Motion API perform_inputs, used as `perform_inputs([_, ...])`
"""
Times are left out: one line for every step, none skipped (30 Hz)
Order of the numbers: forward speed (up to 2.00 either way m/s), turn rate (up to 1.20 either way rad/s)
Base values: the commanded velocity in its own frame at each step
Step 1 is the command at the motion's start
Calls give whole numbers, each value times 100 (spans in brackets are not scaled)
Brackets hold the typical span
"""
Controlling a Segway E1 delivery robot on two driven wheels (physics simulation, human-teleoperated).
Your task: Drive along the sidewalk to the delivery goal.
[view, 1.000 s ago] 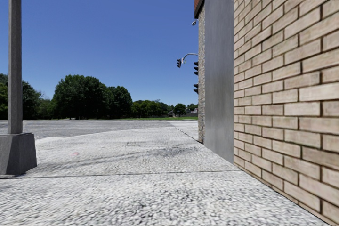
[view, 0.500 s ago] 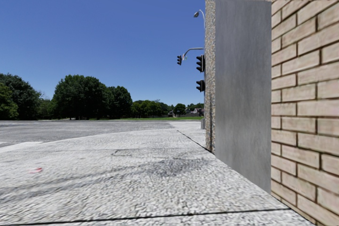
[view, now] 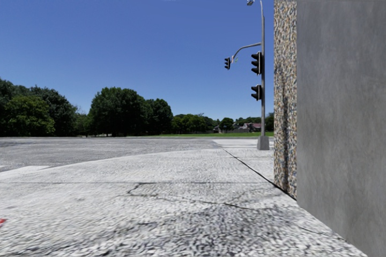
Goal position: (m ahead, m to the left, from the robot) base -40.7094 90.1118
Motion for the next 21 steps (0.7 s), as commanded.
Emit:
perform_inputs([200,120])
perform_inputs([200,120])
perform_inputs([200,120])
perform_inputs([200,120])
perform_inputs([200,108])
perform_inputs([200,90])
perform_inputs([200,86])
perform_inputs([200,85])
perform_inputs([200,94])
perform_inputs([200,94])
perform_inputs([200,120])
perform_inputs([200,120])
perform_inputs([200,120])
perform_inputs([200,80])
perform_inputs([200,27])
perform_inputs([200,10])
perform_inputs([200,0])
perform_inputs([200,0])
perform_inputs([200,0])
perform_inputs([200,0])
perform_inputs([200,0])
